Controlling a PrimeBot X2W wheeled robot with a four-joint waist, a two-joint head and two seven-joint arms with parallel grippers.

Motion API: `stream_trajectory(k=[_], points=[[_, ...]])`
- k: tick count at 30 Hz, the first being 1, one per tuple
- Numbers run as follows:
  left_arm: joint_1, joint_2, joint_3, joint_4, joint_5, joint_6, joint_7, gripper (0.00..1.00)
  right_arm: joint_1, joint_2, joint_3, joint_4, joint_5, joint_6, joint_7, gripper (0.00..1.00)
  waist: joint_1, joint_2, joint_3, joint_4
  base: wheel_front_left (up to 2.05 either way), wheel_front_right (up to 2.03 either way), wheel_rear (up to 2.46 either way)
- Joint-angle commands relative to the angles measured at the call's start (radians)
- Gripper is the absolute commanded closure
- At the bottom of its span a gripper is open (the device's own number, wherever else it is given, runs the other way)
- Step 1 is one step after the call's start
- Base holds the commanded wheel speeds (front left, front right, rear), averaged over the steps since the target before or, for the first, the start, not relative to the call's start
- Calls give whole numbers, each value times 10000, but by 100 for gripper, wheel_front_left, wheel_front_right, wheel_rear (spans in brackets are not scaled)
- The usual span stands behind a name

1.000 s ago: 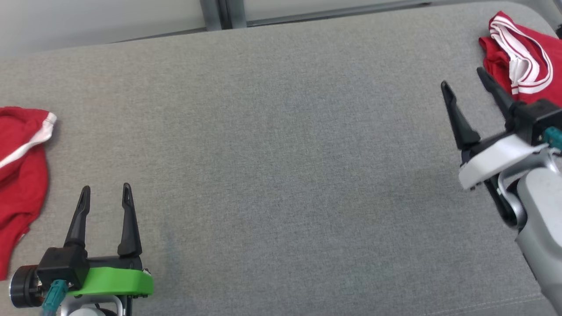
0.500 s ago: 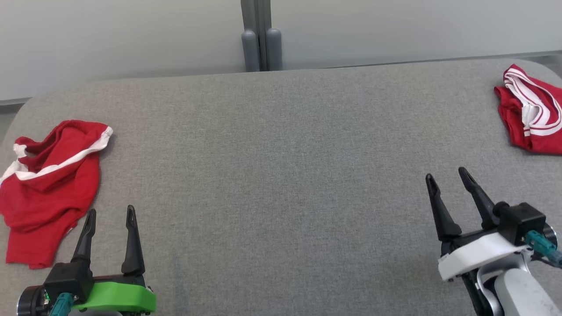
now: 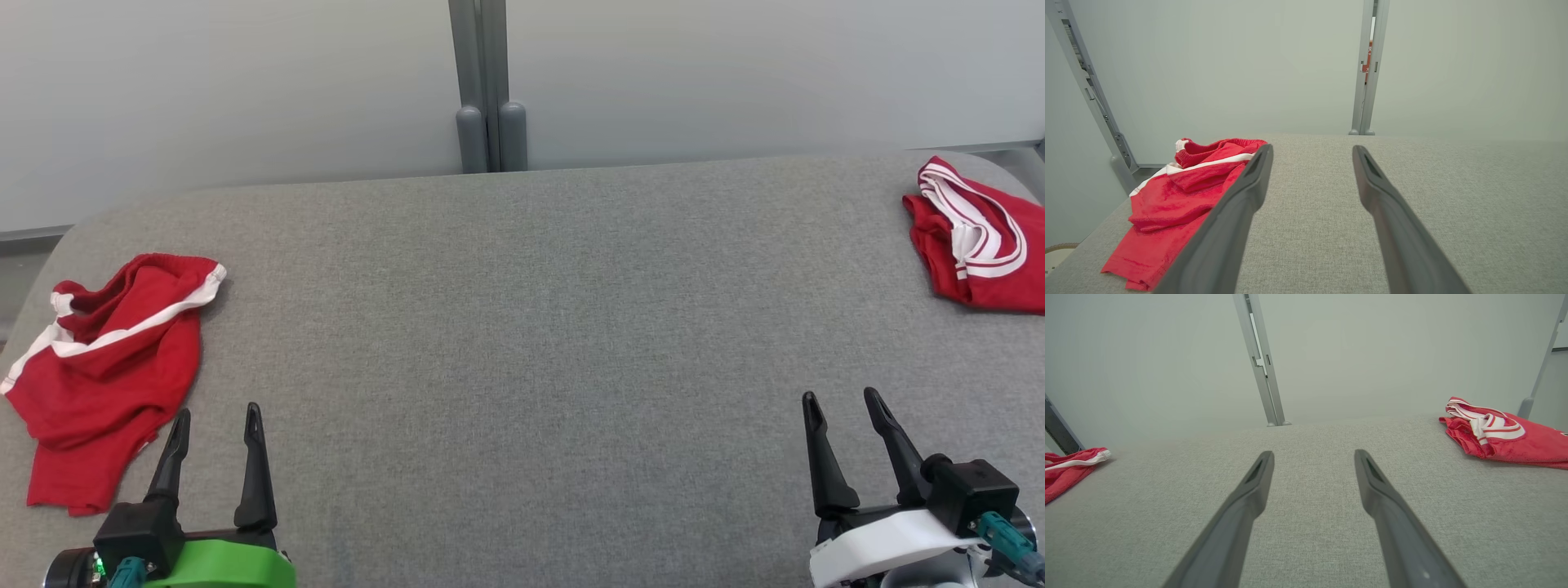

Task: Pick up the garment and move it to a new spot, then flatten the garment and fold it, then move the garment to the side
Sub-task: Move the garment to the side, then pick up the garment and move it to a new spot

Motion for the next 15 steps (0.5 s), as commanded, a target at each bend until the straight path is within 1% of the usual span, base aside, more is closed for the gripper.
stream_trajectory(k=[1, 15], points=[[172, 6, -7, 26, 76, -30, 5, 0, 130, 41, -57, -57, -127, -19, -29, 0, 1, 0, -33, -49, 0, 0, 0], [70, -4, 19, 144, 157, -93, 3, 0, 211, 157, -101, 33, -236, -20, -28, 0, 1, 0, -32, -33, 0, 0, 0]])
